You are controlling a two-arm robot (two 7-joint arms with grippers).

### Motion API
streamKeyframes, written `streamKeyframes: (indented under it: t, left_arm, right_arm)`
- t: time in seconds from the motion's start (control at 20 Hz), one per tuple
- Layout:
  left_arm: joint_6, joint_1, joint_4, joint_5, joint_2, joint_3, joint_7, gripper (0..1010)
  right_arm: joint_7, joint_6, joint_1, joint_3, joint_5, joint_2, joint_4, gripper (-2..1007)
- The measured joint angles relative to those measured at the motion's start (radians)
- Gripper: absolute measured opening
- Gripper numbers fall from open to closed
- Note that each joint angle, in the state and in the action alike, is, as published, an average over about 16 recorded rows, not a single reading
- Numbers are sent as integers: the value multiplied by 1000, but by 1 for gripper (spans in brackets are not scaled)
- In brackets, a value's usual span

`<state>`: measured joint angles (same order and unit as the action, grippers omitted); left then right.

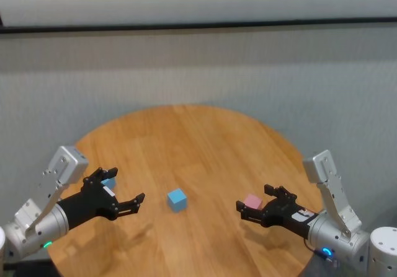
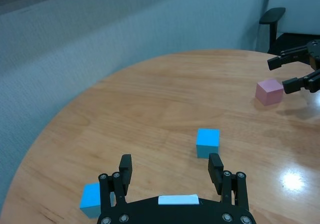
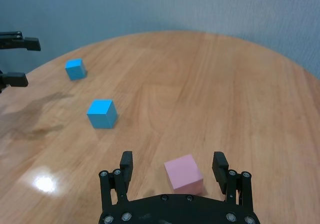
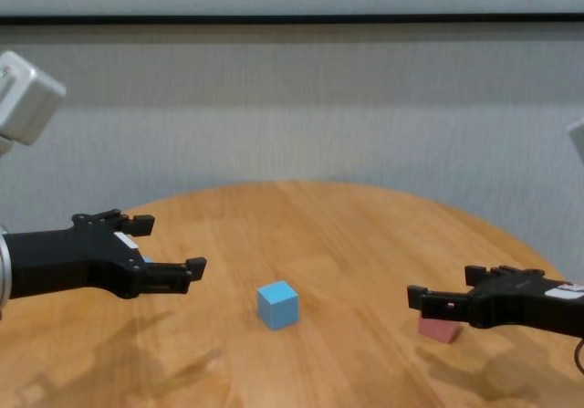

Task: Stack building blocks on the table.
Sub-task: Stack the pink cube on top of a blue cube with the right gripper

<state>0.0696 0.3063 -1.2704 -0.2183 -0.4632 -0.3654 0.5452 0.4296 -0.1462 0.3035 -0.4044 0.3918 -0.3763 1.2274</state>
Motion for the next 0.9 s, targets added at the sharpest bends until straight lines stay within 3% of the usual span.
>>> streamKeyframes:
  t: [0.9]
  left_arm:
    - [0, 0, 0, 0, 0, 0, 0, 1002]
  right_arm:
    - [9, 7, 11, -3, -32, 14, -40, 1005]
